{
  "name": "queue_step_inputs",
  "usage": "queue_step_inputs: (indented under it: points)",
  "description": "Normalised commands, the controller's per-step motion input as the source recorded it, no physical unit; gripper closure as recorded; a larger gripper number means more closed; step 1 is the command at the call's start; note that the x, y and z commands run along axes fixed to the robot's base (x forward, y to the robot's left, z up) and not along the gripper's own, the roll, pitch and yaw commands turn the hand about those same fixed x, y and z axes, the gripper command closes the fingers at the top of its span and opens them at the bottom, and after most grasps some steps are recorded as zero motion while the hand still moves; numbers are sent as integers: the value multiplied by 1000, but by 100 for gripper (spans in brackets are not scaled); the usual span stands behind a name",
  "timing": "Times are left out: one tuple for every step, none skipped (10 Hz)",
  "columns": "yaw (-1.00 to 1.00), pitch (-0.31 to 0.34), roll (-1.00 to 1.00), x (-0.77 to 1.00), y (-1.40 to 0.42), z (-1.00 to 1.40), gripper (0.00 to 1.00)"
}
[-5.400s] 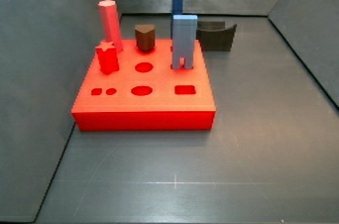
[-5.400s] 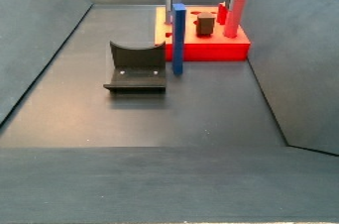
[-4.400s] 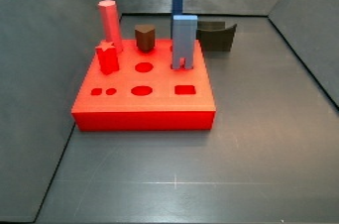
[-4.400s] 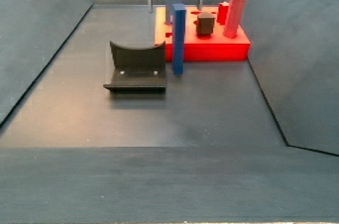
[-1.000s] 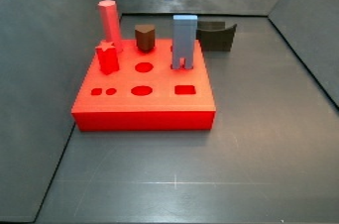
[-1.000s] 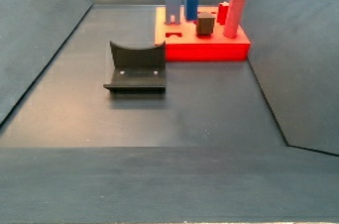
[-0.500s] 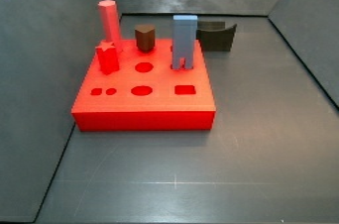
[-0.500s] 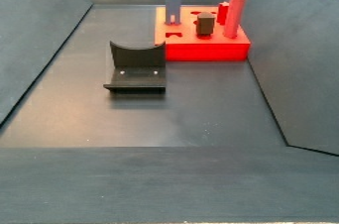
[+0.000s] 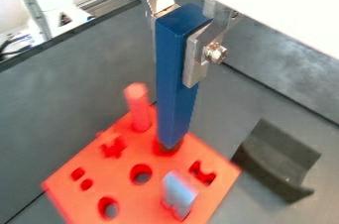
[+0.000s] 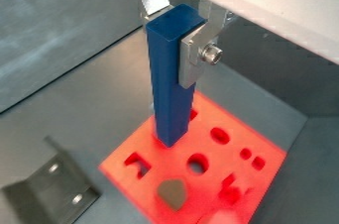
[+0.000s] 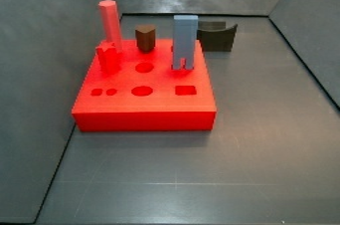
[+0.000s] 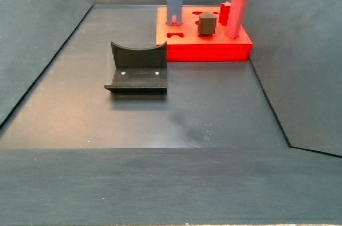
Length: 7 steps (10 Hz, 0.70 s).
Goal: Pick up the rectangle object. Move up. Move to above the board. Insert the rectangle object.
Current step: Move to above the board, then insert the rectangle object.
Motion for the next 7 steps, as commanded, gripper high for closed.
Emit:
queue_step_inputs:
  points:
    - [1,63,5,-33,-1000,228,100]
    - [2,84,0,-1,-846,193,100]
    - [2,104,7,24,-597,142,100]
    - [1,111,3,42,-426,106,100]
    - [8,111,1,48,-210,55,100]
    - [-640,0,0,383,-109,-54,100]
    - [-677,0,0,389,-83,-63,100]
